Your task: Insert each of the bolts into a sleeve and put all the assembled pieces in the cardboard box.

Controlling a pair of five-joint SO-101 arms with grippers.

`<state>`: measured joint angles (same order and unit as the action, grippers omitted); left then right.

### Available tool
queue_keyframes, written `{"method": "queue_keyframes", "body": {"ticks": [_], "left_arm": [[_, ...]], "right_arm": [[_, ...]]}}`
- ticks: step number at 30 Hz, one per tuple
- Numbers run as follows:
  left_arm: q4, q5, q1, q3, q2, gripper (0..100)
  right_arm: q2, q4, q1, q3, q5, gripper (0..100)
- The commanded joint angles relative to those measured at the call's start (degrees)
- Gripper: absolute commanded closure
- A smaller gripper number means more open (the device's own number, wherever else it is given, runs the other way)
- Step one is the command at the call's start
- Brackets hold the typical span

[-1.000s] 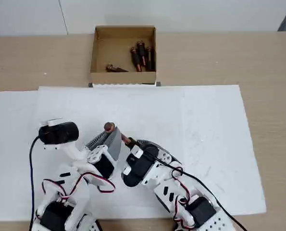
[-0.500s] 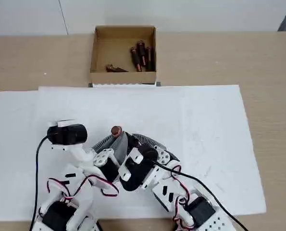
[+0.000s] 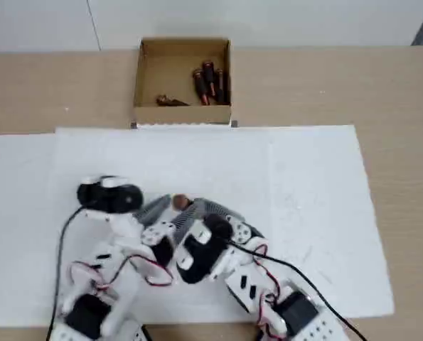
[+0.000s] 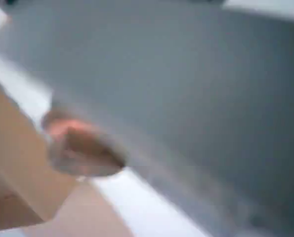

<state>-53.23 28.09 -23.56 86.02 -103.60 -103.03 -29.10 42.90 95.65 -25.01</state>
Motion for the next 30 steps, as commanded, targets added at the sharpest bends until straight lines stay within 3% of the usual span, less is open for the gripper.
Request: {"method": "queue_keyframes", "body": {"ticks": [1, 10, 20, 23, 27, 30], "left_arm": [[-0.88, -2.46, 0.09, -0.75, -0.44, 74], [-8.62, -3.69, 0.35, -7.52, -0.44, 74], [-9.76, -13.27, 13.1, -15.25, -0.44, 74], [-9.76, -15.12, 16.7, -16.4, -0.44, 81], [-10.02, -16.09, 21.27, -16.22, -0.53, 100], [-10.2, -16.26, 24.53, -13.67, -0.53, 99]], "right_arm": [[-0.66, 2.33, 0.22, 0.79, -0.26, 99.6], [-0.57, 2.24, -1.54, 0.79, -0.18, 99.6], [-0.57, 1.36, -3.91, 0.79, 3.25, 99.6], [-0.66, -1.71, -3.91, 0.79, 3.52, 99.6], [-0.84, -2.24, -4.97, 0.79, 8.0, 99.6], [-0.84, -2.51, -7.16, 0.79, 8.88, 99.6]]}}
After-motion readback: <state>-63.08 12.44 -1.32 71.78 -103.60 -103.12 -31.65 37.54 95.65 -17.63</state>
